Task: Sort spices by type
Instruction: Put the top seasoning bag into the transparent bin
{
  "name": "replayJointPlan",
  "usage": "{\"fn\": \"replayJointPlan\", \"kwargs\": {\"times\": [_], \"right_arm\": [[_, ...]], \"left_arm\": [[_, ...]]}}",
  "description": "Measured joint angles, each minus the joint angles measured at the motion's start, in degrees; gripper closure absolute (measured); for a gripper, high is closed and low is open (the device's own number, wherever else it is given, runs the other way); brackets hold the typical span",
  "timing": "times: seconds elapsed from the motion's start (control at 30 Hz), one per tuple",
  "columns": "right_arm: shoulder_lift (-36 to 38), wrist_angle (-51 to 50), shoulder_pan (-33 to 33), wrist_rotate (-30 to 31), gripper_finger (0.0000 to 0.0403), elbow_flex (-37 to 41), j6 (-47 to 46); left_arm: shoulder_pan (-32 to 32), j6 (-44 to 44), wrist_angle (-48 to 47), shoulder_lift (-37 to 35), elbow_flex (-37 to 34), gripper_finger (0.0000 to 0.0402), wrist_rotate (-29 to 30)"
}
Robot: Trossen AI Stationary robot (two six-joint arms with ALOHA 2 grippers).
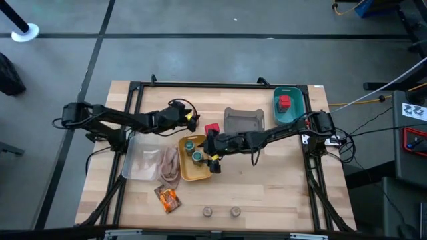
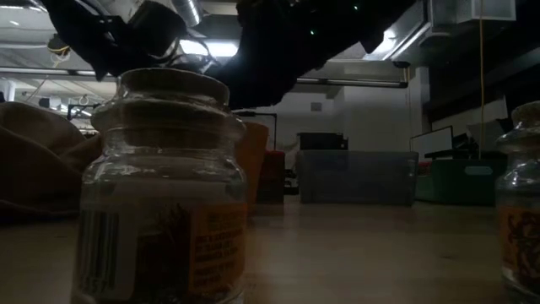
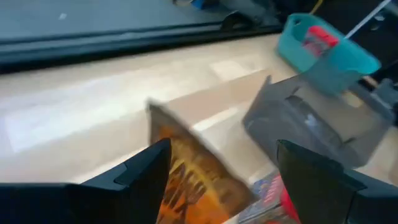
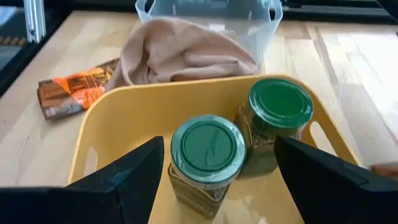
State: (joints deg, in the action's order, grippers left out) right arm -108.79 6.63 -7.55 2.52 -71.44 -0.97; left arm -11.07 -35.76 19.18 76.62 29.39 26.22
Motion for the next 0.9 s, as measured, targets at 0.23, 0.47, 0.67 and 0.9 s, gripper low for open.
{"fn": "replayJointPlan", "kwargs": {"times": [0.23,0.47,0.67,0.9], "right_arm": [[0.0,-2.39,0.0,0.02,0.01,-1.73,1.57],[0.0,-2.27,0.02,0.01,0.01,-1.84,1.75],[0.0,-2.36,0.02,0.0,0.01,-1.84,1.79],[0.0,-2.62,0.02,0.0,0.01,-1.84,1.79]], "left_arm": [[-1.65,-3.16,-2.74,0.15,0.0,0.0128,0.0],[-2.75,-4.79,-2.69,4.61,-0.01,0.0128,-0.01],[-2.91,-2.56,-1.83,7.39,-0.02,0.0174,-0.04],[-2.91,3.84,-1.77,7.39,-0.01,0.0291,-0.02]]}}
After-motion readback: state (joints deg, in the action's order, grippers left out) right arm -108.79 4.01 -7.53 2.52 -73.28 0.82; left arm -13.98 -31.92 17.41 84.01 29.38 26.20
